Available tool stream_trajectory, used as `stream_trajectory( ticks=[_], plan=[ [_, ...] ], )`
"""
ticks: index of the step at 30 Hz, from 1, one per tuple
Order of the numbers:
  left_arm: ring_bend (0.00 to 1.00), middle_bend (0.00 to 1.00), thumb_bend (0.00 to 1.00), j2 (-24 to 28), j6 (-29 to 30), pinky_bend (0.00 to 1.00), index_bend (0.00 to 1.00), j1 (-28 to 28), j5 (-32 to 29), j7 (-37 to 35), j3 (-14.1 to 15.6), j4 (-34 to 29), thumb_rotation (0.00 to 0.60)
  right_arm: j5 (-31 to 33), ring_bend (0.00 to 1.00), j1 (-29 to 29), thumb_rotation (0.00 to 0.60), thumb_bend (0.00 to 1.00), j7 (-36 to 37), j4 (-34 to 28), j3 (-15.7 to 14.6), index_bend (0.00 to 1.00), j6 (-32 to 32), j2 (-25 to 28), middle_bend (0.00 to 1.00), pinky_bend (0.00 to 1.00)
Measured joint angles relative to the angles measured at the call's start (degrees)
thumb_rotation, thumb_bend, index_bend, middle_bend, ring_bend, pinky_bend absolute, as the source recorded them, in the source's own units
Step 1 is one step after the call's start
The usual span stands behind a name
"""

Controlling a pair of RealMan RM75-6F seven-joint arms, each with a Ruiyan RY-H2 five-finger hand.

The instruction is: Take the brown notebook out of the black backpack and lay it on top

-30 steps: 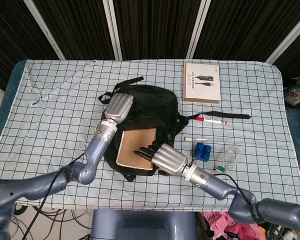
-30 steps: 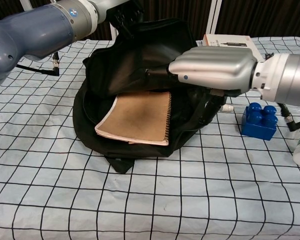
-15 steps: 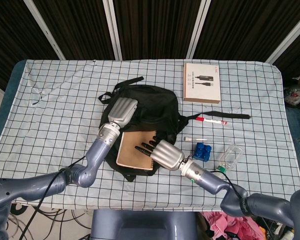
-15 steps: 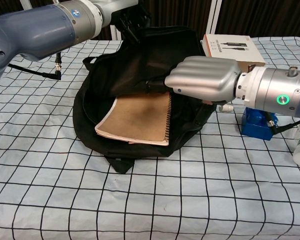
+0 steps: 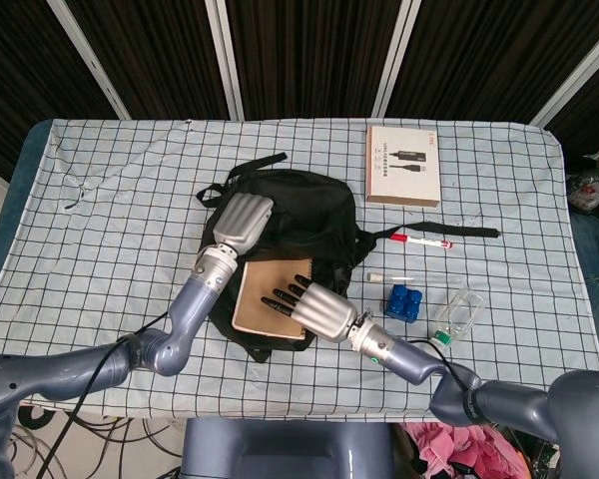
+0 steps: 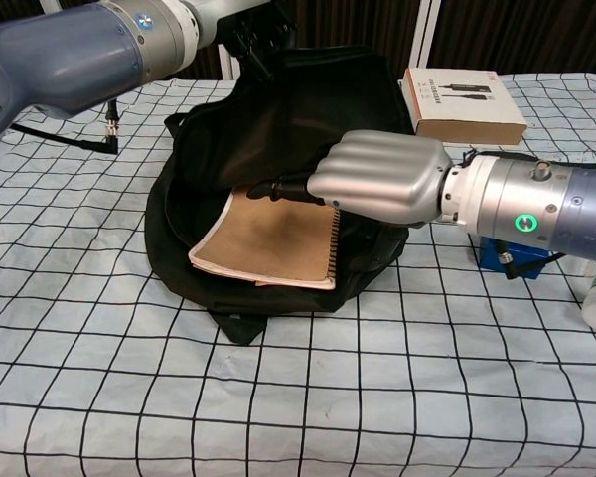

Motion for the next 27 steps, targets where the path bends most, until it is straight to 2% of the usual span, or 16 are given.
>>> stream_trajectory(
  ticks=[12,22,27],
  plan=[
    [0.53,0.72,0.39,0.4,0.5,0.46,0.67,-0.3,0.2,-0.2,0.6,-0.9,0.6,-0.8,0.25,2.2,0.6,0.14,-2.5,5.5,-2.1,0.04,-0.6,-3.5,0.15,0.22],
    [0.53,0.72,0.39,0.8,0.8,0.46,0.67,-0.3,0.3,-0.2,1.0,-0.9,0.6,-0.9,0.24,3.5,0.6,0.14,0.6,5.9,-2.7,0.04,-0.2,-5.2,0.15,0.22],
    [0.53,0.72,0.39,0.8,0.7,0.46,0.67,-0.6,0.2,-0.2,1.0,-0.7,0.6,-0.9,0.25,3.8,0.6,0.14,1.2,8.0,-2.6,0.04,1.0,-6.5,0.15,0.22]
  ],
)
